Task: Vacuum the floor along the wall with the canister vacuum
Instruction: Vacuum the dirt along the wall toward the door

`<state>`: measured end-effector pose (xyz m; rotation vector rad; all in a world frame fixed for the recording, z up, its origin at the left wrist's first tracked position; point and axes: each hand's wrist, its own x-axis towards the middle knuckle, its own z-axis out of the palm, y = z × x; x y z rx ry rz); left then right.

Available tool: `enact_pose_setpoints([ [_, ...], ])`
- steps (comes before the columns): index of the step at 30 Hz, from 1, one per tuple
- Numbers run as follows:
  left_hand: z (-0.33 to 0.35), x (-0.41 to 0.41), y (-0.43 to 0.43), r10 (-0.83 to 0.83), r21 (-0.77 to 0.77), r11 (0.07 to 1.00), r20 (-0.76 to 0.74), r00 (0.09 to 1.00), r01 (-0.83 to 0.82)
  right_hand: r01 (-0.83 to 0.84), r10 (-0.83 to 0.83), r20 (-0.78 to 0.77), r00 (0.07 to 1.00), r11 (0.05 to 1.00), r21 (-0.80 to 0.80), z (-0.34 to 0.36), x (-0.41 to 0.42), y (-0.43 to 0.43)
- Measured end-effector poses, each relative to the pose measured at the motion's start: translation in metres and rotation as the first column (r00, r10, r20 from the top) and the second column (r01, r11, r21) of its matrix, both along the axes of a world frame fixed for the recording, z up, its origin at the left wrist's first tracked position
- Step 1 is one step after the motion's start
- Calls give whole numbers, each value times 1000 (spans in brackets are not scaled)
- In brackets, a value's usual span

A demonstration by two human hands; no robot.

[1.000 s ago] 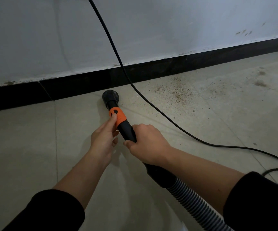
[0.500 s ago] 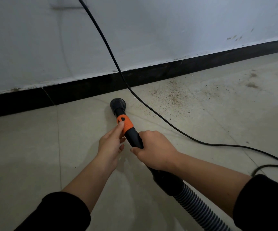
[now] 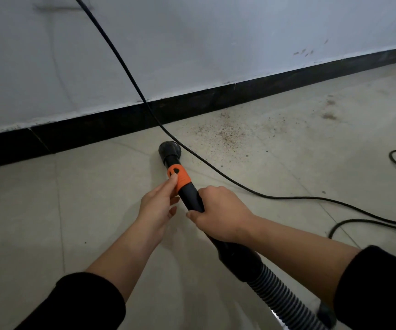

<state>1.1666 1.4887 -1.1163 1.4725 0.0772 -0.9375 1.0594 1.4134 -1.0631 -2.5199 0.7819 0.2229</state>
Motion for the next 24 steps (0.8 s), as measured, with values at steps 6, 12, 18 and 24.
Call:
enact_pose_setpoints([
  [6, 3, -12, 0, -59, -7, 998, 5, 998, 59, 34, -34, -26, 999, 999, 7, 5, -14, -1],
  [12, 9, -25, 3, -114, 15, 993, -8, 993, 114, 66, -65, -35, 997, 997, 36, 4, -31, -1],
  [18, 14, -34, 9, -175, 45, 983, -15, 984, 176, 71, -68, -37, 997, 995, 68, 3, -46, 1],
  [24, 39, -26, 2, -291, 178, 940, -38, 956, 293, 90, -81, -71, 994, 987, 137, 15, -54, -3],
])
